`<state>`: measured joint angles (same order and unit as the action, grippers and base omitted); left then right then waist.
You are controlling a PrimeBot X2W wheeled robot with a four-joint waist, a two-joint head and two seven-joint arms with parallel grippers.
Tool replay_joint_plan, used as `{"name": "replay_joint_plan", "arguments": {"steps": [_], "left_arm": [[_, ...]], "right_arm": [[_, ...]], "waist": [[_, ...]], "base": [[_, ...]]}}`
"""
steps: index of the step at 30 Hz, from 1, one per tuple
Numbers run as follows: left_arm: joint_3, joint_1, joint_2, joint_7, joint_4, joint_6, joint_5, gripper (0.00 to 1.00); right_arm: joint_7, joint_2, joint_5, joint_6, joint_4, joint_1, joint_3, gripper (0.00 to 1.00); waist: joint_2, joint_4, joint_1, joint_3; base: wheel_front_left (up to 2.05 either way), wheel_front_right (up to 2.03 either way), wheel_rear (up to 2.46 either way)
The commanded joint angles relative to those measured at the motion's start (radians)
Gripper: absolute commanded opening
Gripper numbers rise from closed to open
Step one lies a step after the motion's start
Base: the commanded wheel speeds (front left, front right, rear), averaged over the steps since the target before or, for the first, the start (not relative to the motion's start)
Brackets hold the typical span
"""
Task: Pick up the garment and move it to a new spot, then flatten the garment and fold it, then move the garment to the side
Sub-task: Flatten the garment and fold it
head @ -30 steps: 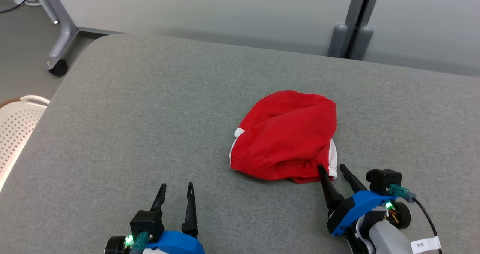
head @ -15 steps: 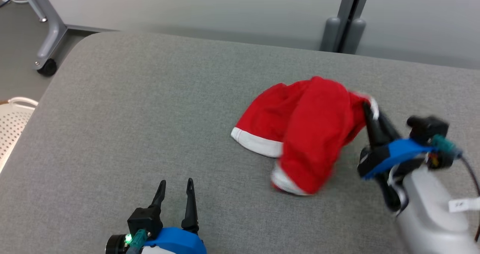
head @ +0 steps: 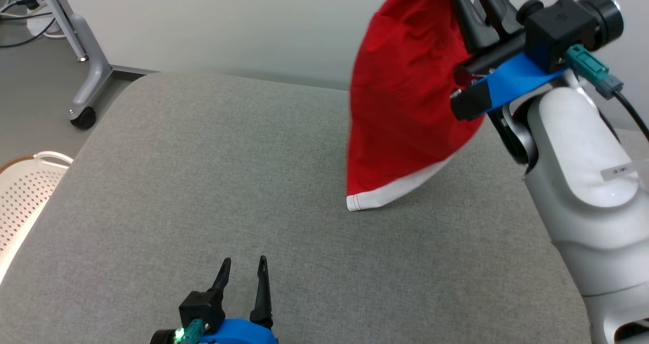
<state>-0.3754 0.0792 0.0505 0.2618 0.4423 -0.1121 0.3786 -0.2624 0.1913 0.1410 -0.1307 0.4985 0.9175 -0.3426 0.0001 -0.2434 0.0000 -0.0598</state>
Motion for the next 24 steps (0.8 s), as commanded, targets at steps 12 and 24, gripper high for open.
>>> {"name": "replay_joint_plan", "arguments": {"steps": [12, 24], "left_arm": [[0.03, -0.016, 0.0, 0.005, 0.006, -0.007, 0.007, 1.0], [0.058, 0.037, 0.0, 0.005, 0.007, -0.002, -0.02, 1.0]], "right_arm": [[-0.003, 0.055, 0.046, 0.0, -0.105, -0.216, -0.043, 0.0], [-0.003, 0.125, 0.042, 0.0, 0.118, -0.591, 0.163, 0.0]], "waist": [[-0.0001, 0.091, 0.0, -0.009], [-0.0001, 0.196, 0.0, -0.06]], "base": [[0.0, 0.0, 0.0], [0.0, 0.0, 0.0]]}}
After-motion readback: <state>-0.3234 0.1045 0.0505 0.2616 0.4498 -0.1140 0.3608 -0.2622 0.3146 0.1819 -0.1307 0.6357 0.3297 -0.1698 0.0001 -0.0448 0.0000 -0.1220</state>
